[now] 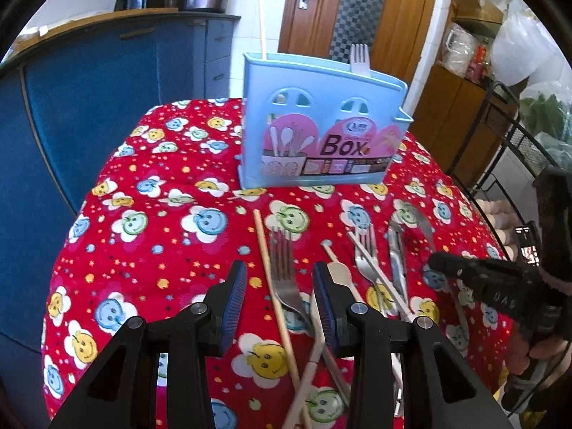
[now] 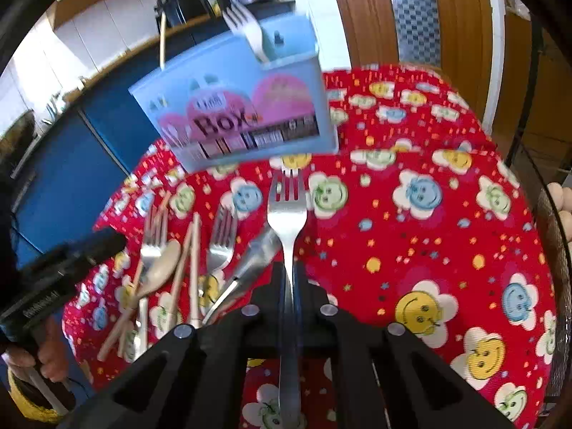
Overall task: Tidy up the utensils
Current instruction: 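Grasp a metal fork with the right tool while the left tool grasps a beige plastic spoon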
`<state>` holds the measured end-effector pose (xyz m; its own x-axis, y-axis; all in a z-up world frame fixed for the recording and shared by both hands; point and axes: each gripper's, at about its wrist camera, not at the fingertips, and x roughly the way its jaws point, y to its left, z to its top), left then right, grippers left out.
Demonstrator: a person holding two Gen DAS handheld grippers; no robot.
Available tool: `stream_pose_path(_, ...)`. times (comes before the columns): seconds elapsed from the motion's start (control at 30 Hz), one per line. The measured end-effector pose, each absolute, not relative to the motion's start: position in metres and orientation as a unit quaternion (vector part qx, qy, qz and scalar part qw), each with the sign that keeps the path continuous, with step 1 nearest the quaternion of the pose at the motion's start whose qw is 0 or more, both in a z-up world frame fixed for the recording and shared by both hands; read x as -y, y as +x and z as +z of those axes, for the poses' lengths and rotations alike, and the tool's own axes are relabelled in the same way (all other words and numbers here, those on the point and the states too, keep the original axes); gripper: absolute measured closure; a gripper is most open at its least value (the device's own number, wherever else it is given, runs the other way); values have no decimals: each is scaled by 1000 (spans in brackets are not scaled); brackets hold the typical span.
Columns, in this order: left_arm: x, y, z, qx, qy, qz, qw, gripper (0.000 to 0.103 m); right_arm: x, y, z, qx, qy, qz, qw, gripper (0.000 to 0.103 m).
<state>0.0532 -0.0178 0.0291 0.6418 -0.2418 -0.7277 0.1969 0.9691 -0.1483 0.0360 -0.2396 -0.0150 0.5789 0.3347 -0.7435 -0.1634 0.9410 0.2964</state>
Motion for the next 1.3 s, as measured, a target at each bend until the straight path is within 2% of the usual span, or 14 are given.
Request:
stream_pose_path(0.6, 57, 44, 3, -458, 63, -137, 876, 64, 257, 16, -2, -404, 144, 166, 888, 97)
stream_pose_path(1.03, 83, 54, -7, -437, 144, -127, 879, 64, 265, 15, -6, -401, 160, 171, 886, 97)
stream_pose_path(1.07, 82, 55, -6, -434, 141, -130, 880, 73, 266, 15, -7, -400, 161, 171, 886, 97)
stream_pose_path(1.1, 81, 56, -6, -435, 138, -131, 880, 75, 266, 15, -7, -400, 161, 171, 886, 97)
stream_pose_path(1.3, 69, 56, 3, -422, 96, -142, 890, 76, 266, 13, -4, -391, 163, 175, 889, 97)
